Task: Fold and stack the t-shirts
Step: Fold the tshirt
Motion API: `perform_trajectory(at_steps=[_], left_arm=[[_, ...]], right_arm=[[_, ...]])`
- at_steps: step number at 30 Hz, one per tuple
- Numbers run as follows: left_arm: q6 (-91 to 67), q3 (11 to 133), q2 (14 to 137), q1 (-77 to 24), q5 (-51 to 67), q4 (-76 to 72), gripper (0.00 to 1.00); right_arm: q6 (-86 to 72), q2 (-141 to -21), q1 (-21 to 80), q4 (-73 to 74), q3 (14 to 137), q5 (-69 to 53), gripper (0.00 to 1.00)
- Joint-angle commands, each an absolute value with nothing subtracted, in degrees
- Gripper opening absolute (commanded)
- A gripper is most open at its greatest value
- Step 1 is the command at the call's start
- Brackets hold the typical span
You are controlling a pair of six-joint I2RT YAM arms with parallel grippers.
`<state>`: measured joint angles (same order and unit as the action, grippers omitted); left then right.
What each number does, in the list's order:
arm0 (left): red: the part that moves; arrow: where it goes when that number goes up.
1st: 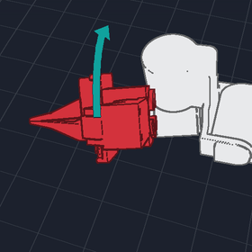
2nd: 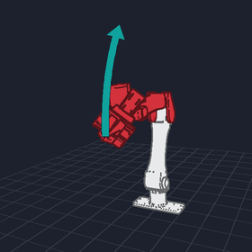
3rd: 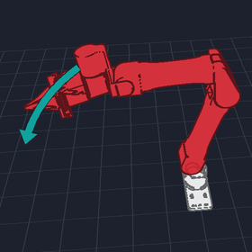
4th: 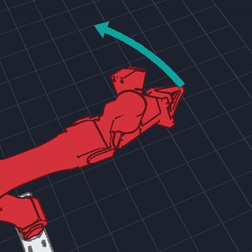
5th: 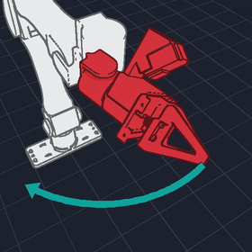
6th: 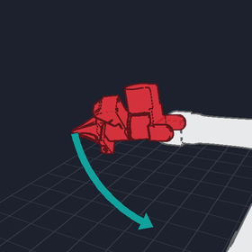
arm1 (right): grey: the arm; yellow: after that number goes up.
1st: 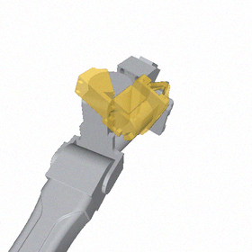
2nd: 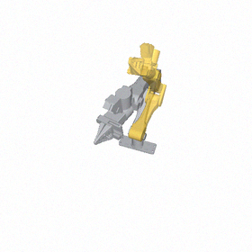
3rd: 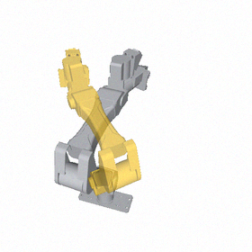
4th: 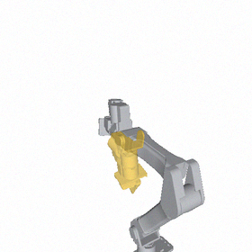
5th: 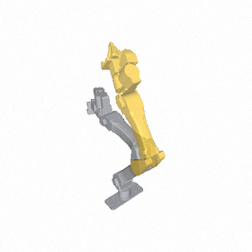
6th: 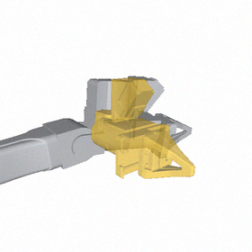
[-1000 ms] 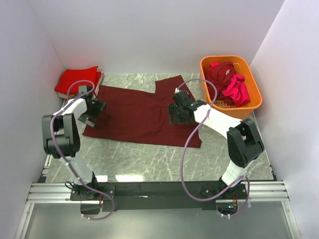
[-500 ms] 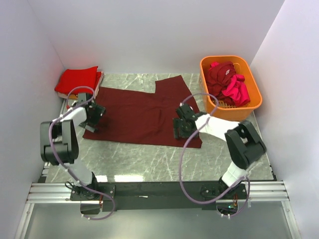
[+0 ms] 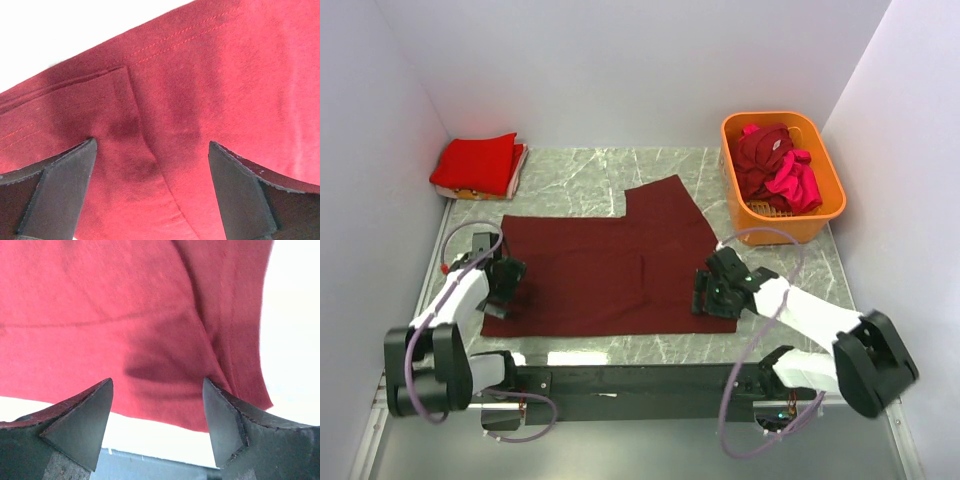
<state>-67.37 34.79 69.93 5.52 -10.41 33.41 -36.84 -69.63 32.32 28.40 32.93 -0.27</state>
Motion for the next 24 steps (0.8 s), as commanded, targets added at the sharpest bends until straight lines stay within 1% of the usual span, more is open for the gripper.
perform_trajectory(at_steps=[1,3,6,11,12,14,21,23,24], left_arm=[[-67.94,34.01,65.75,5.54,-13.01,41.22,0.99],[-66.98,37.24,64.87,5.54,-12.83,40.87,0.99],[-66.45,41.91,66.08,5.45,-13.62,40.52,0.99],[-65.48,52.8,71.35,5.54,-15.99,37.53,0.99],[-65.3,56.74,74.59,5.54,-16.95,37.79,0.99],[-65.13,60.45,78.29,5.36,-17.58,38.05,0.99],[-62.67,80.12,99.8,4.31,-18.8,41.92,0.99],[-62.93,84.0,105.26,3.87,-21.35,45.17,0.98],[-62.84,87.24,106.86,3.78,-21.97,46.13,0.95]], right_arm=[[-38.42,-62.69,32.87,34.01,31.64,-3.6,0.79],[-37.18,-60.31,32.87,33.4,34.7,-2.21,0.79],[-34.46,-60.03,32.87,30.95,41.2,-0.09,0.79],[-30.5,-65.82,32.87,26.02,52.88,4.03,0.8],[-30.06,-68.35,32.87,25.84,54.56,4.74,0.8],[-29.88,-70.57,32.87,25.14,58.08,6.24,0.8],[-28.21,-78.83,32.7,24.87,63.37,7.29,0.8],[-27.95,-79.89,32.61,25.05,63.81,7.38,0.8],[-27.86,-80.41,32.35,25.14,63.72,7.3,0.8]])
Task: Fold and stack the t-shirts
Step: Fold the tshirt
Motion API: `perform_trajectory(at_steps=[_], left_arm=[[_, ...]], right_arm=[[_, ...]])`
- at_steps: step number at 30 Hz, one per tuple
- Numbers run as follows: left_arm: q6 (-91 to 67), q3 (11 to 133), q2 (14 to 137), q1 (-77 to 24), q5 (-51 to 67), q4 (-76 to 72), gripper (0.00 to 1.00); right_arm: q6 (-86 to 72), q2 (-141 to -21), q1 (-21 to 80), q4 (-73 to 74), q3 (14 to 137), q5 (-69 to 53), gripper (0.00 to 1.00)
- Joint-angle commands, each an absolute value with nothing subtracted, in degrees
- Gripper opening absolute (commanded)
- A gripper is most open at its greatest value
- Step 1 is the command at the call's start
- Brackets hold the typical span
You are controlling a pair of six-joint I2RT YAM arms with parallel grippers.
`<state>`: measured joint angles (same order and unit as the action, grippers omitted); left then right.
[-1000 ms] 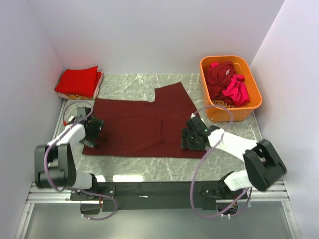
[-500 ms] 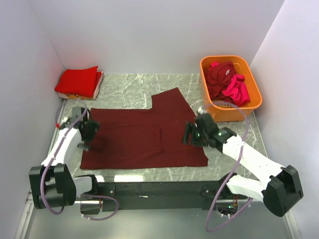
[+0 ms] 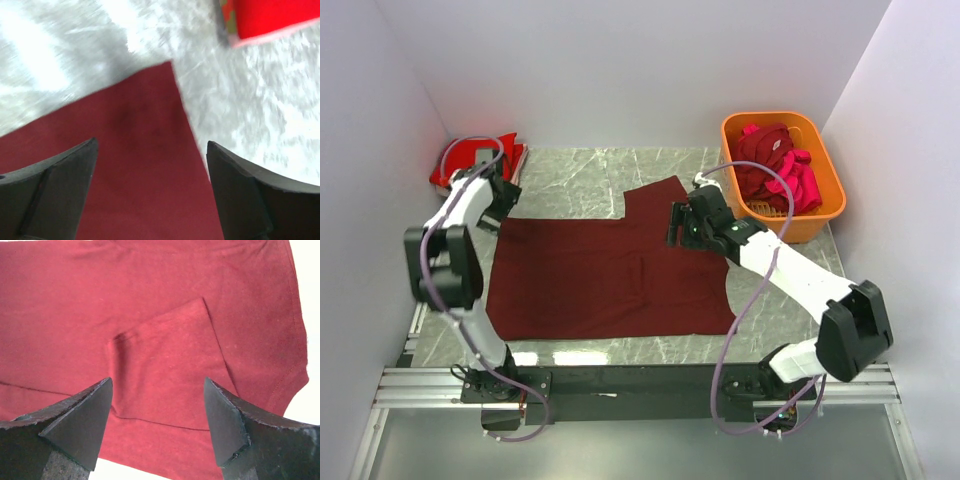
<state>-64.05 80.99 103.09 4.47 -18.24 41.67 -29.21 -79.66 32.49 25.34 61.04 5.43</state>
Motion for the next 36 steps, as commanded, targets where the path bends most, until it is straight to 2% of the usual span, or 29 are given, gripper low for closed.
perform_trajectory(at_steps=[1,4,8,14,27,36], left_arm=[[-63.28,88.67,108.35,3.78,-22.76,46.93,0.93],[-62.49,92.28,113.1,3.78,-24.6,47.81,0.88],[-62.75,95.8,118.81,3.78,-27.5,50.45,0.77],[-62.67,96.15,121.46,3.95,-28.3,48.7,0.62],[-59.86,97.82,122.08,5.8,-26.55,44.04,0.61],[-58.71,97.48,124.72,5.62,-24.43,41.13,0.47]], right_arm=[[-27.77,-80.68,32.26,25.05,63.63,7.38,0.8],[-27.6,-81.47,31.47,25.05,62.93,7.21,0.8],[-27.42,-81.83,30.76,25.49,62.41,7.03,0.8],[-27.07,-81.74,30.15,24.96,61.35,5.89,0.8],[-27.6,-80.59,29.79,24.61,59.68,6.15,0.8],[-27.77,-80.77,29.8,24.52,59.06,6.33,0.79]])
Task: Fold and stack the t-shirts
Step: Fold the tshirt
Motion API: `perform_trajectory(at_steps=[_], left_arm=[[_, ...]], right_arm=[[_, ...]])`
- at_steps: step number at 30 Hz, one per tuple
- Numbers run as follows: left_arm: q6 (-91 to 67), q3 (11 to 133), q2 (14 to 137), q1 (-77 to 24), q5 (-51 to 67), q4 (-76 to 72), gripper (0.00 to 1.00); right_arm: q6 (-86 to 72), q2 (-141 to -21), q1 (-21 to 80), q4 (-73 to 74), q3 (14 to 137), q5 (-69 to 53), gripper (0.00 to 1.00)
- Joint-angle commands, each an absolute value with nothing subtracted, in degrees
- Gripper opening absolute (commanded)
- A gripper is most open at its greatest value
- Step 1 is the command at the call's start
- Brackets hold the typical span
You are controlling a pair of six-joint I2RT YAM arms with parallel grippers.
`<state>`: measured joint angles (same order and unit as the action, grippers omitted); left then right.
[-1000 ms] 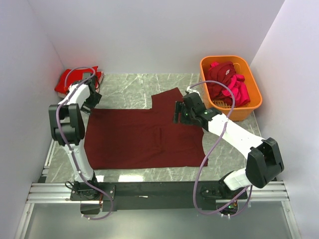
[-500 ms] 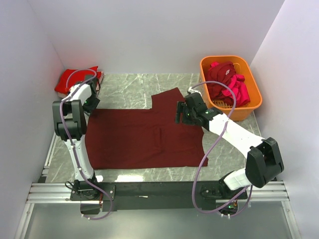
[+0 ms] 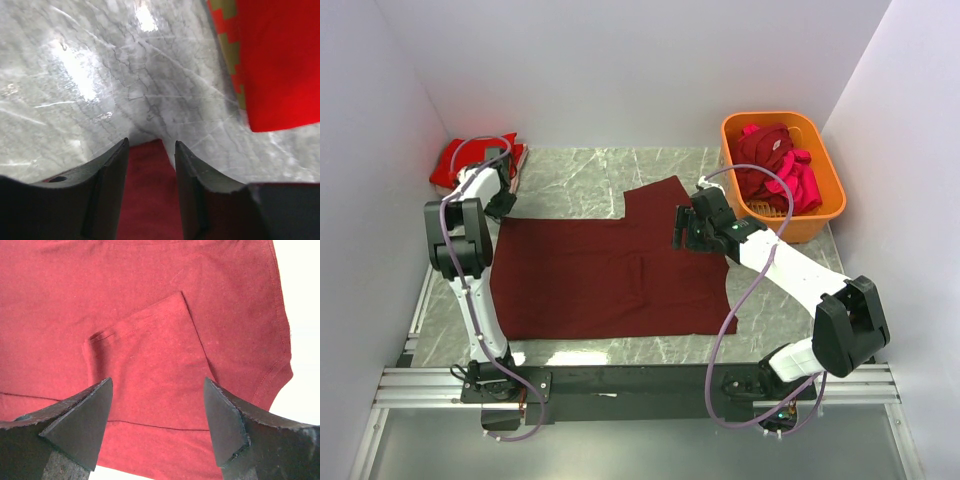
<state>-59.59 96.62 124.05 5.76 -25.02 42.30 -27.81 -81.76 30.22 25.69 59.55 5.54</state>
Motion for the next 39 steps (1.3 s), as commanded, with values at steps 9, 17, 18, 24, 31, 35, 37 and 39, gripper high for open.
perform_trajectory(at_steps=[9,17,18,24,31,35,37,39], left_arm=[[-58.19,92.55,124.19,5.45,-24.61,39.64,0.28],[-57.04,91.94,122.79,4.66,-26.89,41.57,0.01],[-56.78,91.5,122.44,4.66,-26.72,41.05,0.01],[-54.67,89.74,120.15,4.13,-25.93,39.29,0.01],[-52.91,87.45,118.92,3.87,-23.91,37.0,0.01],[-52.82,87.19,118.74,3.87,-24.08,37.0,0.01],[-52.65,87.1,118.74,3.87,-24.34,36.56,0.01],[-52.47,87.54,119.0,3.87,-24.43,37.26,0.01]], right_arm=[[-27.33,-81.65,29.79,24.17,59.5,6.15,0.79],[-26.72,-85.59,29.09,24.34,64.33,7.82,0.79],[-26.81,-86.74,29.0,24.78,65.82,8.43,0.79],[-24.88,-99.04,27.42,28.56,82.51,11.6,0.79],[-20.92,-116.08,24.26,30.4,103.92,13.8,0.79],[-17.33,-131.35,22.94,33.31,120.73,13.62,0.79],[-14.87,-136.29,22.85,34.79,130.57,14.58,0.79],[-12.14,-141.23,22.59,34.11,134.55,15.64,0.8]])
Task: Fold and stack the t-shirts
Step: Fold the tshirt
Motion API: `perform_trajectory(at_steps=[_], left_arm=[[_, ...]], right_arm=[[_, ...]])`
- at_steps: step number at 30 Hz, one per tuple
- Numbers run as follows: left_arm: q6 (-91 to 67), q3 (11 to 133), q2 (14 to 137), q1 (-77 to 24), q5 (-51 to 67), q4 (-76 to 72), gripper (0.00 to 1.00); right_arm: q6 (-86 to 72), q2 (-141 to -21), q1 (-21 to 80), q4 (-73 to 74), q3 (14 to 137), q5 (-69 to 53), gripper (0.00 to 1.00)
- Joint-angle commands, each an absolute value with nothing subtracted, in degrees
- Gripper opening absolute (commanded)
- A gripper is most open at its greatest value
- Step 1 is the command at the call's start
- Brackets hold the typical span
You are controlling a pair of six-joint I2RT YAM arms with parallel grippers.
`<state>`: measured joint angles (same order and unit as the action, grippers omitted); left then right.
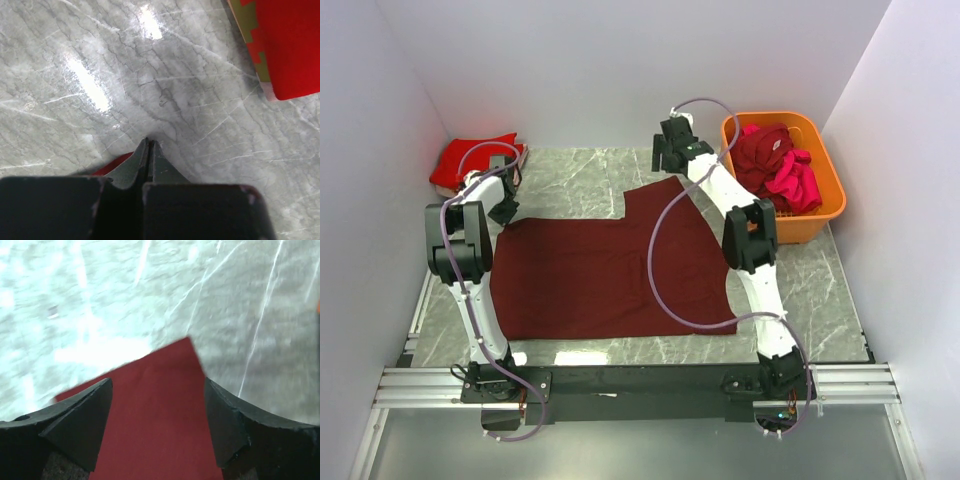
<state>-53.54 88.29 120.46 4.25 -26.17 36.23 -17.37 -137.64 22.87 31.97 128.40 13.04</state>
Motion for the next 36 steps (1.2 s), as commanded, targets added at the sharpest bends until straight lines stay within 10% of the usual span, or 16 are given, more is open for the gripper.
perform_trajectory(at_steps=[1,23,36], left_arm=[[-52.64,87.8,119.26,3.87,-24.78,37.61,0.01],[-52.03,87.01,118.65,3.87,-23.2,36.65,0.01],[-52.12,87.63,118.83,3.96,-23.64,37.35,0.01]], right_arm=[[-11.17,-142.11,22.24,32.97,135.17,15.64,0.8],[-20.91,-148.89,18.64,37.53,135.35,0.18,0.88],[-22.76,-150.99,18.54,42.54,139.12,6.24,0.68]])
